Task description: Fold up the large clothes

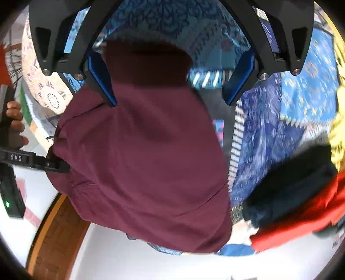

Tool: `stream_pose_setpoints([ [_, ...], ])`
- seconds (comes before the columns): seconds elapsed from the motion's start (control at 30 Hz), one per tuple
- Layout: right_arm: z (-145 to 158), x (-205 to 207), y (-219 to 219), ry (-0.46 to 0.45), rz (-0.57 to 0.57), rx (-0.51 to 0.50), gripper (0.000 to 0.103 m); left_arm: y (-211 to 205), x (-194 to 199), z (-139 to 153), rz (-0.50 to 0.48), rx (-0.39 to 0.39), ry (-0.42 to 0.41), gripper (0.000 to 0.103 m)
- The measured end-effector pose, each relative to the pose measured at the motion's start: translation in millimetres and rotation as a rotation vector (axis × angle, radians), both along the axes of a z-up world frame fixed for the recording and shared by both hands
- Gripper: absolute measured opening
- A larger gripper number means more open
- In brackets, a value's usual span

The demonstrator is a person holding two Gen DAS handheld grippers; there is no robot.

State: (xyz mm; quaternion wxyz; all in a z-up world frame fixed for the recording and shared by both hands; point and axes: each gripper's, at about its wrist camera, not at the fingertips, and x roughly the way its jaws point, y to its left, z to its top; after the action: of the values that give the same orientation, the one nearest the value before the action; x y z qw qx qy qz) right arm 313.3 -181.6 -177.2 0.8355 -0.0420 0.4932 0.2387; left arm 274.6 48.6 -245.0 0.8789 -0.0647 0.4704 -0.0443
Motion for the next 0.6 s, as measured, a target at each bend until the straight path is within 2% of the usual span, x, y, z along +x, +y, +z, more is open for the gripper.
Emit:
stream_pose_setpoints([
  [0.07, 2.8, -5.9, -3.2, -0.010, -0.004, 0.002, 0.090, 1.8, -6.7, -0.5, 0.003, 0.001, -0.001, 0.099],
  [0.23, 7.8, -16.4, -5.8, -0.054, -0.006, -0.033, 0.090, 4.3, -23.1, 4.7, 0.010, 0.071, -0.006, 0.099],
  [0.47, 13.5, -24.8, -22.6, -0.051, -0.014, -0.018, 0.090, 17.3, -38.9, 10.0, 0.032, 0.068, 0.000, 0.099],
  [0.6, 19.1, -31.0, -27.0, -0.082, -0.021, -0.053, 0.090, 23.3, -49.5, 14.4, 0.047, 0.127, -0.007, 0.099],
])
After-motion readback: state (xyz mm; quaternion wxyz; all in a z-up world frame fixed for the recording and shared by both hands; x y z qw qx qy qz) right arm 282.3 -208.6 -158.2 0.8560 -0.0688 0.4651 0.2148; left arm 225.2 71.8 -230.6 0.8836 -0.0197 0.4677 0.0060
